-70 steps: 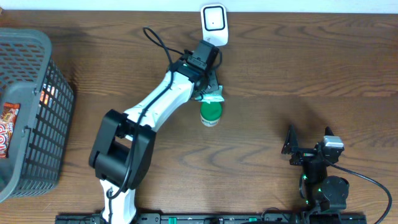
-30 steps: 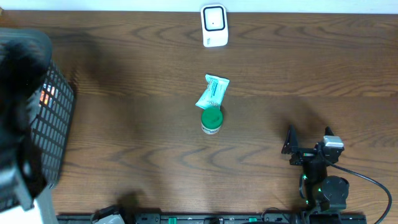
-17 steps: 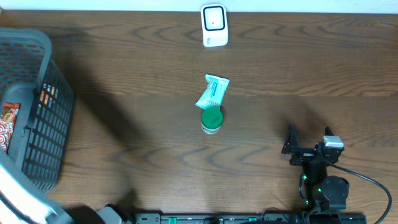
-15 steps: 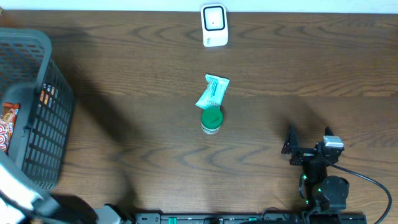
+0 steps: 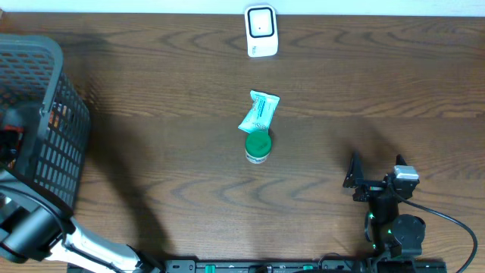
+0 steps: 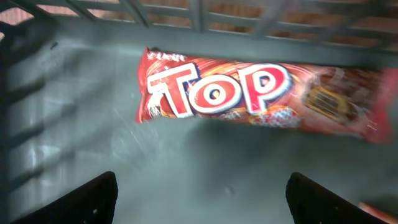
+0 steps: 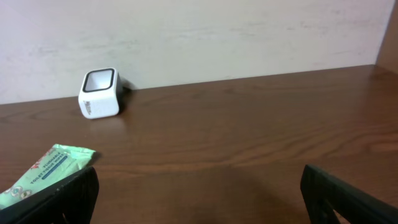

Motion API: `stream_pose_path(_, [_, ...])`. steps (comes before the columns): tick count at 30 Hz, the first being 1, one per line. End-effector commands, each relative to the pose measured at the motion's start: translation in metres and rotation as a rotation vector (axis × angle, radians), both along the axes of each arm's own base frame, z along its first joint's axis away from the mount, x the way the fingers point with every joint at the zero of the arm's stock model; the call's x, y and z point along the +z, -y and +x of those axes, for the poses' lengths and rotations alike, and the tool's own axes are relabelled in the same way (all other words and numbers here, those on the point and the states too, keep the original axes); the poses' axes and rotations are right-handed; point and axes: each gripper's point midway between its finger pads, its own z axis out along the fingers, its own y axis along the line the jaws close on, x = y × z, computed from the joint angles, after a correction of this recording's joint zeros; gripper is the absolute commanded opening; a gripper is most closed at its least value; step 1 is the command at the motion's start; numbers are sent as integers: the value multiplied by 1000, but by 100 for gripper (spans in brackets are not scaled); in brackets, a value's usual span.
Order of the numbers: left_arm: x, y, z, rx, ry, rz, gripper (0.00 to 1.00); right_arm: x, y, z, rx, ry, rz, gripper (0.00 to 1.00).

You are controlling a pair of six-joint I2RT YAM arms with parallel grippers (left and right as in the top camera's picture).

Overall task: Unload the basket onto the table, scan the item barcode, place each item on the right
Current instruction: 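Reach into the basket and grasp the red snack bar with left gripper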

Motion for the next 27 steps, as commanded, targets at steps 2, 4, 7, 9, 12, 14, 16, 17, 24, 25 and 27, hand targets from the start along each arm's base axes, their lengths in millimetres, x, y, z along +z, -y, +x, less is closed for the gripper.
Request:
stream_pose_path(2, [-7, -15, -17, 46, -90, 61, 87, -1, 0, 0, -3, -3, 14, 99])
stream_pose_path(4, [-10, -21, -22, 58, -111, 77, 88, -1, 0, 0, -3, -3, 14, 99])
stream_pose_path(7, [-17, -28, -28, 76, -126, 89, 87, -1, 0, 0, -3, -3, 14, 99])
stream_pose_path(9, [-23, -32, -30, 87, -129, 85, 88, -1, 0, 0, -3, -3, 14, 99])
stream_pose_path(12, [-37, -37, -35, 101, -140, 69, 87, -1, 0, 0, -3, -3, 14, 99])
stream_pose_path(14, [-47, -38, -39, 107, -153, 53, 87, -1, 0, 0, -3, -3, 14, 99])
stream_pose_path(16, [-61, -36, -40, 105, -173, 29, 88, -1, 0, 0, -3, -3, 14, 99])
stream_pose_path(17, [-68, -35, -40, 103, -180, 16, 88, -1, 0, 0, -3, -3, 14, 99])
stream_pose_path(24, [-112, -23, -44, 93, -223, -74, 76, -1, 0, 0, -3, -3, 14, 99])
stream_pose_path(25, [-115, -22, -45, 93, -229, -81, 75, -1, 0, 0, -3, -3, 14, 99])
stream_pose_path(27, [-120, -19, -47, 91, -242, -96, 75, -1, 0, 0, -3, -3, 14, 99])
